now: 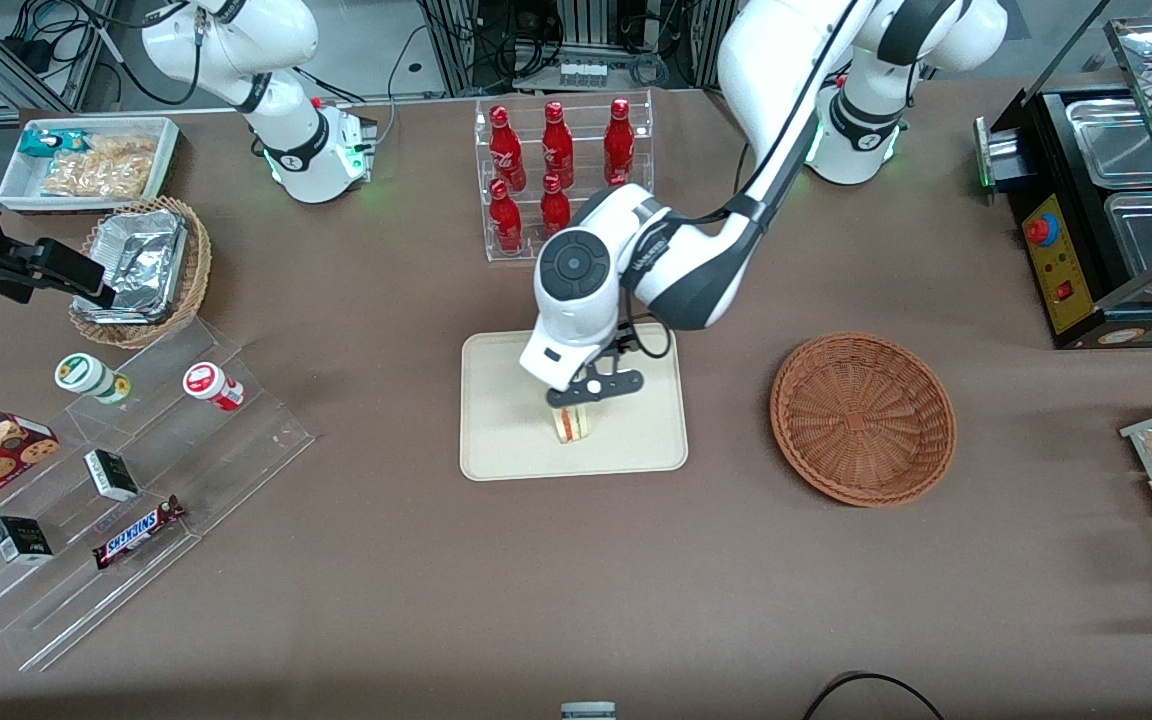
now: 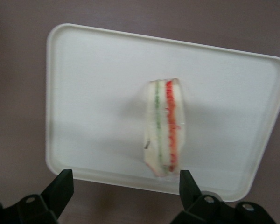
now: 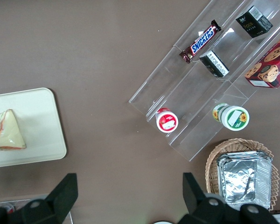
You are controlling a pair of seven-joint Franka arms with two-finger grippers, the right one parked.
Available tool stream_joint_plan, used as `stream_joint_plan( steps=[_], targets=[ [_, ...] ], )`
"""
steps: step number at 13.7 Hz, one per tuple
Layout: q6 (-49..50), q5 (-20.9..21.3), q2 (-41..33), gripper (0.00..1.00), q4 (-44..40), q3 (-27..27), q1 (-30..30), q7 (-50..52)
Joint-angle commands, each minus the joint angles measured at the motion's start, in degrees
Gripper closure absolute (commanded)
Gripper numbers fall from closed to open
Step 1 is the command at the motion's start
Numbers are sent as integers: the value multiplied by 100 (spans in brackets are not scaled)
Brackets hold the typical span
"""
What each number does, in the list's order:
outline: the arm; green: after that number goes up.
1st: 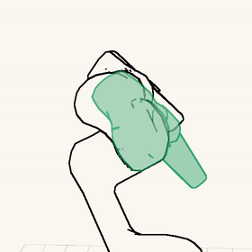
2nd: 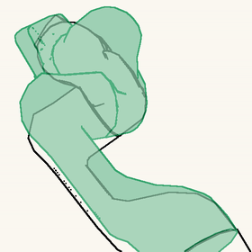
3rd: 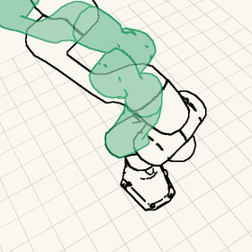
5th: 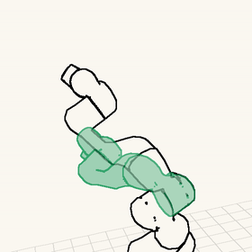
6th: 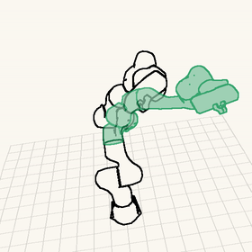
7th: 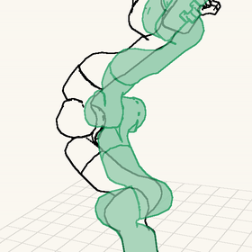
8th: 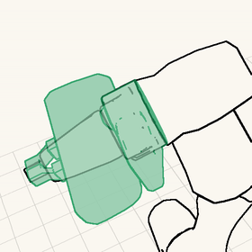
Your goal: Place sandwich from basket to tray
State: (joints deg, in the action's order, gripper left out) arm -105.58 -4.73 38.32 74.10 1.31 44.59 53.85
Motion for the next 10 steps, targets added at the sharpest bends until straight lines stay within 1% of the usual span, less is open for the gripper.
stream_joint_plan(
  steps=[1,7,10],
  targets=[
    [344,86,-429,0,333,36,-317,-233],
    [652,33,-1589,0,1431,36,-1399,-1946],
    [1248,60,-1950,0,1555,45,-1952,-2720]
  ],
)
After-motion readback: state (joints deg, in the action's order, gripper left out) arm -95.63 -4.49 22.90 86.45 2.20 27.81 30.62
